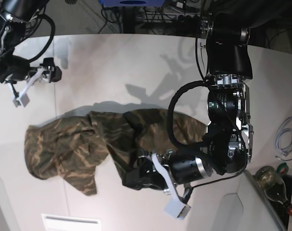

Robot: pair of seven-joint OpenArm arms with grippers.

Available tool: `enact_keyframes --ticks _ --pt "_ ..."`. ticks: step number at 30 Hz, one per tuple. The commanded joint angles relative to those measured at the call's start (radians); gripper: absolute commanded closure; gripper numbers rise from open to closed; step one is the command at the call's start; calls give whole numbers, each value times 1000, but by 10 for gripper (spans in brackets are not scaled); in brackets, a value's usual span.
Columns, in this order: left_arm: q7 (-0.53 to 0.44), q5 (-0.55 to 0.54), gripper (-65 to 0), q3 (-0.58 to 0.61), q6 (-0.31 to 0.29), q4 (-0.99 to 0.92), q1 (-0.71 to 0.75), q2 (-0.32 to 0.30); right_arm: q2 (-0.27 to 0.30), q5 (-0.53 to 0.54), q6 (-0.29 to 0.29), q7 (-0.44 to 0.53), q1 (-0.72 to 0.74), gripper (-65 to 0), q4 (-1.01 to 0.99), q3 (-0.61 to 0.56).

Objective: Layout the t-shirt on the table in an organized manner, then fold the t-shirt properly

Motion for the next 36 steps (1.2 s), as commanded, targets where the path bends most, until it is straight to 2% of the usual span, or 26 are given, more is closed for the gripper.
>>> enact_keyframes --ticks 1,5,9,11,17,21,25,28,36 --pt "-20 -17 0 -13 0 -9 -24 -34 -6 15 1 10 11 -536 20 -2" --pt "-38 -17 0 -36 0 -84 36 -156 -62 18 1 12 25 -536 12 -2" --pt "-156 -17 0 -33 0 -115 119 -268 -133 18 1 9 65 -540 9 -2" --pt "-175 -17 0 -33 0 -133 153 -319 -150 31 1 5 91 -542 -25 -42" --pt "-175 -17 0 -33 0 -141 236 -413 -148 292 1 12 120 -536 -227 -67" --pt "-175 -17 0 -33 0 -144 277 -448 -148 351 1 21 125 -536 -264 -70" --pt "-175 -17 0 -33 0 -138 326 -453 -148 413 1 56 148 -536 -279 -71" --pt "-175 -17 0 -33 0 -136 337 -448 -147 410 1 68 198 -536 -364 -71" --pt "-175 -23 0 -33 0 -135 329 -448 -145 378 1 222 240 -536 -462 -73"
